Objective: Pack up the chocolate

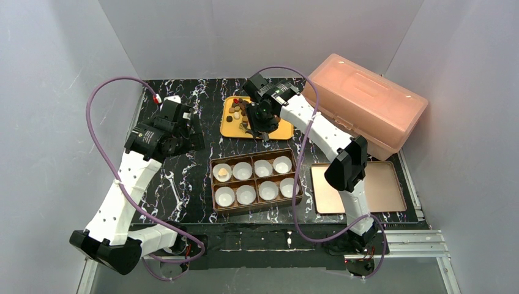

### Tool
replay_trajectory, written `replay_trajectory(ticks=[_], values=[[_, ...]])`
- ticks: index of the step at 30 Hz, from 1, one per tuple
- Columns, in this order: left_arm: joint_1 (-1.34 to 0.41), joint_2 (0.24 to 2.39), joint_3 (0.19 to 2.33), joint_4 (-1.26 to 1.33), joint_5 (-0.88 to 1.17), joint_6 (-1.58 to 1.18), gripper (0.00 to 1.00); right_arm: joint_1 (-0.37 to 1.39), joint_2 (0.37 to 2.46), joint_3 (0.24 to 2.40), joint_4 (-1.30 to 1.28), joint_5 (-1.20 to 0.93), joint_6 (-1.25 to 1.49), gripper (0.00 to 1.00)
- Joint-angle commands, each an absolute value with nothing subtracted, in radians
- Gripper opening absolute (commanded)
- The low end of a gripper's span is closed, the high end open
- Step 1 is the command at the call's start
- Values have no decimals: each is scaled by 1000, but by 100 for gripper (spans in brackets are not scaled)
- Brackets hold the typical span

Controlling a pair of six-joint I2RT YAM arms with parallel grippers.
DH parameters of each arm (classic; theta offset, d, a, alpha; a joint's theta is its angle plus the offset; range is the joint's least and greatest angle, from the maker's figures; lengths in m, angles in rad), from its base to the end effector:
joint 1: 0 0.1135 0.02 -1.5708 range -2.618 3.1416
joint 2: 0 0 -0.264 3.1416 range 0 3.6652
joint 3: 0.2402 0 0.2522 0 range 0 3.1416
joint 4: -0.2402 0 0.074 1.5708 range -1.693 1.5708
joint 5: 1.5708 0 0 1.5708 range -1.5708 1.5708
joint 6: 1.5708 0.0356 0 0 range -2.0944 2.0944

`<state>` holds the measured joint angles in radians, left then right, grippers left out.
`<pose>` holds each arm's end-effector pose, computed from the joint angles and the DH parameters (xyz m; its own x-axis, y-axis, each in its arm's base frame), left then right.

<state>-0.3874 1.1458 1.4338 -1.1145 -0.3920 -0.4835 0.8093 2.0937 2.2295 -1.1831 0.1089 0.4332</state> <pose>0.1916 -0.0635 0.4025 -0.6539 -0.1972 -0.7304 -0.2197 0.9733 -0.0661 0.3072 0.3166 0.3401 -0.8287 -0.2645 -0.4933 -0.3682 0.9214 0.1244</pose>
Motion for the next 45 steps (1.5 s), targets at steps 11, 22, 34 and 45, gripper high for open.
replay_trajectory(ticks=[11, 22, 34, 45], values=[[-380, 1139, 1405, -1113, -388, -482, 99, 788, 2194, 2348, -1135, 128, 389, 48], [-379, 1135, 1404, -1115, -393, -479, 99, 772, 2262, 2381, -1111, 114, 385, 49], [-378, 1138, 1404, -1119, -390, -479, 99, 768, 2283, 2368, -1083, 93, 386, 47], [-377, 1141, 1414, -1122, -393, -477, 100, 767, 2249, 2332, -1078, 95, 384, 36]])
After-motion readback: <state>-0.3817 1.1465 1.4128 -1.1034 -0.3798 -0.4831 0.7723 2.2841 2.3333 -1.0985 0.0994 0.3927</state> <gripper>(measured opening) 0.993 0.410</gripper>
